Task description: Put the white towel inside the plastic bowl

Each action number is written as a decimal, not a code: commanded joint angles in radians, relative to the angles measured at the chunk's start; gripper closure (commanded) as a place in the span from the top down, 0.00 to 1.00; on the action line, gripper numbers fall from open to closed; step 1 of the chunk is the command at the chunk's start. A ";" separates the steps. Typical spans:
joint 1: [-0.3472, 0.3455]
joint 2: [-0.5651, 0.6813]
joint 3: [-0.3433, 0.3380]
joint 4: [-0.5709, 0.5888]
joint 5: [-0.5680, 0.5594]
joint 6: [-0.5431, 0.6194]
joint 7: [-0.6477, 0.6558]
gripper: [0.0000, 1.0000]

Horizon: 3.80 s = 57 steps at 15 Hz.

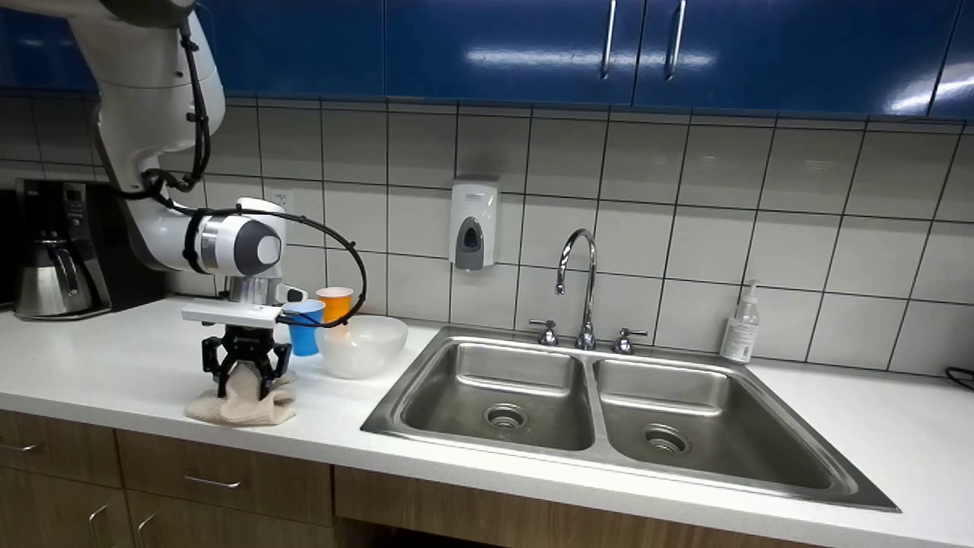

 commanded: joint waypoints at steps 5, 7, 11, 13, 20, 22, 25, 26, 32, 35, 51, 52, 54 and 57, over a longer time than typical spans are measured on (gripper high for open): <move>-0.026 0.002 0.023 0.004 0.009 0.008 -0.040 0.11; -0.027 -0.001 0.023 0.001 0.010 0.009 -0.044 0.00; -0.025 -0.023 0.023 -0.017 0.004 0.012 -0.051 0.02; -0.026 -0.059 0.025 -0.038 0.002 0.017 -0.061 0.02; -0.021 -0.198 0.023 -0.094 -0.004 0.022 -0.069 0.02; -0.019 -0.247 0.020 -0.115 -0.008 0.019 -0.067 0.02; -0.017 -0.324 0.017 -0.144 -0.009 0.011 -0.066 0.02; -0.016 -0.350 0.017 -0.154 -0.007 0.010 -0.067 0.02; -0.011 -0.492 0.010 -0.198 -0.003 -0.001 -0.069 0.02; -0.008 -0.528 0.007 -0.198 0.001 -0.007 -0.070 0.02; -0.037 -0.501 -0.037 -0.015 -0.054 -0.124 0.005 0.02; -0.040 -0.492 -0.040 -0.001 -0.064 -0.128 0.015 0.02; -0.049 -0.467 -0.044 0.029 -0.094 -0.131 0.045 0.02; -0.056 -0.416 -0.053 0.086 -0.110 -0.140 0.080 0.02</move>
